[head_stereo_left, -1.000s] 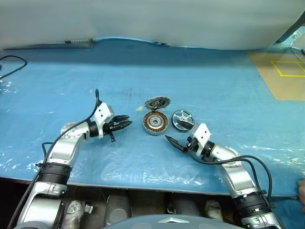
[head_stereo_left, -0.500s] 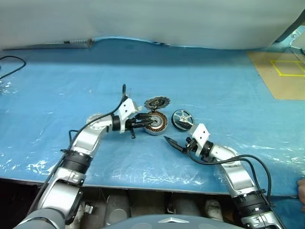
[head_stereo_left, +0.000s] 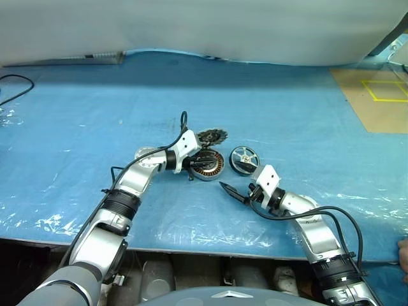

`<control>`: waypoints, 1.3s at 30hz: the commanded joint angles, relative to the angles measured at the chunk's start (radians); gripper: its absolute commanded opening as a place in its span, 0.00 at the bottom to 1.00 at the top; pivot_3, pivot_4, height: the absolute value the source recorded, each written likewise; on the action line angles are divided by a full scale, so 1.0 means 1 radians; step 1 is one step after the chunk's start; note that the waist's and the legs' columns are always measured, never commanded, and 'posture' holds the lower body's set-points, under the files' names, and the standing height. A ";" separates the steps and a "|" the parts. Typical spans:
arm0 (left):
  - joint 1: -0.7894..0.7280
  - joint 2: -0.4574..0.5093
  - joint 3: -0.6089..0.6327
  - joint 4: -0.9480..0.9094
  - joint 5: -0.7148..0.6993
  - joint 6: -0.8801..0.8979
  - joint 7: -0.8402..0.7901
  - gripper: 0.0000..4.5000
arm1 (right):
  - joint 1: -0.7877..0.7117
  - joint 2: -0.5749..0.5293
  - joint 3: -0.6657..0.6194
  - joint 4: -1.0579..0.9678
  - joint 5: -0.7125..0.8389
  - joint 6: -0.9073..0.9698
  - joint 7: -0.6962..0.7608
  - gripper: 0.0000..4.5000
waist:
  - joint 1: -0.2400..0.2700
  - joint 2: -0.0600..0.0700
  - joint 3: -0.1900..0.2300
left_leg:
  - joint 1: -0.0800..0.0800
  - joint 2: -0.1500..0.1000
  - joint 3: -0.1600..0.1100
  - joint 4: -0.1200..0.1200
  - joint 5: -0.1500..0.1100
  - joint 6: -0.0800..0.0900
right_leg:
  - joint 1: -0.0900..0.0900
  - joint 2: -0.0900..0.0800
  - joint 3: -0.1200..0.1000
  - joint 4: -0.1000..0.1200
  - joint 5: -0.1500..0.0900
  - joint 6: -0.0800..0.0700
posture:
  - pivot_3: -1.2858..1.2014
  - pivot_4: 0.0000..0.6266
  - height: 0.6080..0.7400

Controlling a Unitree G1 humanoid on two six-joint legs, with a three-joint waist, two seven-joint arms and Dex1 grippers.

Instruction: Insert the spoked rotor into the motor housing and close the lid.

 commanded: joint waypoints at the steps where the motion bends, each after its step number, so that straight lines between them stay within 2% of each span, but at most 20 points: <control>1: -0.001 0.005 -0.003 -0.022 0.006 -0.004 -0.002 0.15 | -0.014 -0.004 0.003 -0.026 0.000 0.004 0.001 0.92 | 0.000 0.000 0.000 | 0.000 0.000 0.000 0.000 0.000 0.000 | 0.000 0.000 0.000 0.000 0.000 0.000 | 0.52 0.24 1.00; 7: 0.009 0.006 0.004 -0.030 -0.003 0.020 -0.010 0.15 | -0.025 -0.006 0.005 -0.012 -0.002 0.002 0.005 0.92 | 0.000 0.000 0.000 | 0.000 0.000 0.000 0.000 0.000 0.000 | 0.000 0.000 0.000 0.000 0.000 0.000 | 0.52 0.24 1.00; 16: 0.031 0.001 0.038 -0.123 -0.066 0.042 -0.026 0.82 | -0.022 -0.012 0.001 -0.021 0.002 0.011 0.010 0.92 | -0.001 0.000 0.000 | 0.000 0.000 0.000 0.000 0.000 0.000 | 0.000 0.000 0.000 0.000 0.000 0.000 | 0.52 0.24 1.00; 19: 0.070 0.022 0.035 -0.204 -0.107 0.071 -0.070 0.74 | -0.021 -0.014 0.002 -0.021 0.004 0.012 0.011 0.92 | -0.001 0.000 0.000 | 0.000 0.000 0.000 0.000 0.000 0.000 | 0.000 0.000 0.000 0.000 0.000 0.000 | 0.52 0.24 1.00; 28: 0.175 0.072 0.078 -0.388 -0.208 0.162 -0.076 0.05 | -0.039 -0.007 -0.007 -0.065 0.042 0.056 0.021 0.92 | -0.001 0.000 0.000 | 0.000 0.001 0.000 0.000 0.000 -0.001 | 0.000 0.000 0.000 0.000 0.000 0.000 | 0.52 0.24 1.00; 29: 0.189 0.073 0.093 -0.401 -0.220 0.164 -0.064 0.00 | -0.045 -0.006 -0.010 -0.080 0.050 0.069 0.023 0.92 | -0.002 0.000 0.000 | 0.000 0.001 0.000 0.000 0.000 -0.001 | 0.000 0.000 0.000 0.000 0.000 0.000 | 0.52 0.24 1.00; 30: 0.204 0.074 0.107 -0.415 -0.230 0.165 -0.050 0.00 | -0.051 -0.005 -0.012 -0.095 0.055 0.079 0.022 0.92 | -0.002 0.000 0.000 | 0.000 0.001 0.000 0.000 0.000 0.000 | 0.000 0.000 0.000 0.000 0.000 0.000 | 0.52 0.24 1.00; 33: 0.273 0.072 0.155 -0.449 -0.242 0.112 -0.010 0.00 | -0.091 0.005 -0.018 -0.147 0.075 0.138 0.007 0.79 | -0.008 0.001 0.000 | 0.000 0.001 0.000 0.000 0.000 -0.001 | 0.000 0.000 0.000 0.000 0.000 0.000 | 0.52 0.24 1.00; 39: 0.413 0.073 0.204 -0.476 -0.217 0.003 0.075 0.00 | -0.185 0.001 0.002 -0.236 0.091 0.432 -0.053 0.30 | -0.005 0.001 0.000 | 0.003 0.001 0.000 0.000 -0.002 -0.002 | 0.000 0.000 0.000 0.000 0.000 0.000 | 0.52 0.24 1.00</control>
